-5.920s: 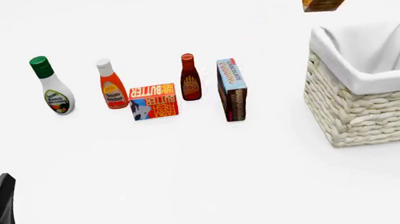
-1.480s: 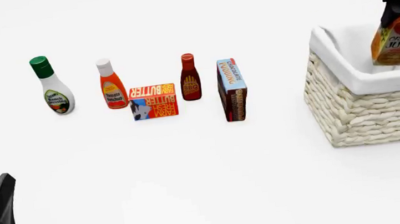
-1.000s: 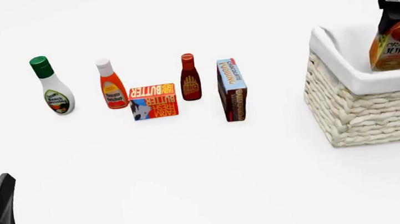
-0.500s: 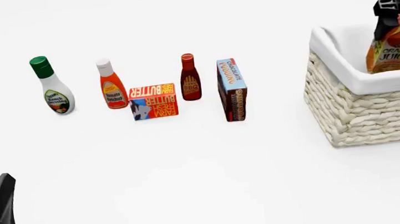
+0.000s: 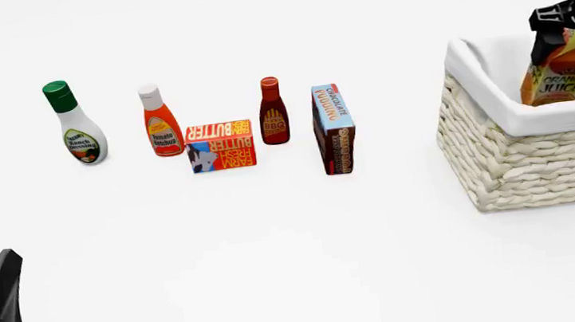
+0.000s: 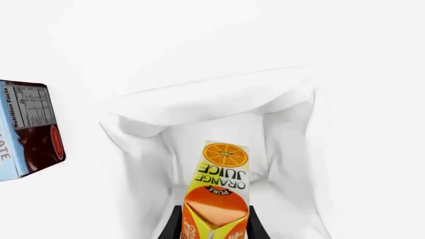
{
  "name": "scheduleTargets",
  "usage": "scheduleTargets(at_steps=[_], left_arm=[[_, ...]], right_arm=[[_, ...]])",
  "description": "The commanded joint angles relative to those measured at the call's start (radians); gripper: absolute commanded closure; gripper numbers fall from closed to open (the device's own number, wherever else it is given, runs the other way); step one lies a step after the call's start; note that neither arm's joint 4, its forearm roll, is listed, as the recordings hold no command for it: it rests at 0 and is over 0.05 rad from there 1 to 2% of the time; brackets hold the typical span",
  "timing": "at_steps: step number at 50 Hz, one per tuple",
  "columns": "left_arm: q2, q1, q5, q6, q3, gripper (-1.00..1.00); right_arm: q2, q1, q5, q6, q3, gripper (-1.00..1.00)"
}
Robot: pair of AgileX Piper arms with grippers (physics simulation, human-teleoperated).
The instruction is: Pick the orange juice and place it in the basket.
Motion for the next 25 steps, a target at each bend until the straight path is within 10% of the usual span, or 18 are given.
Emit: scheduleTargets(at_steps=[1,13,14,25], left_arm=[[0.000,0.000,0.000,0.000,0.000,-1.00],[0.001,0.000,0.000,0.000,0.000,-1.00],[0.000,0.000,0.000,0.000,0.000,-1.00],[0.000,0.000,0.000,0.000,0.000,-1.00]], right_arm=[[0.017,0.004,0.000,0.018,-0.012,1.00],[0.025,-0.001,-0.002,0.005,-0.019,1.00],[0.027,0.002,-0.002,0.007,-0.019,-1.00],[0.021,-0.010,-0.002,-0.005,-0.015,-1.00]])
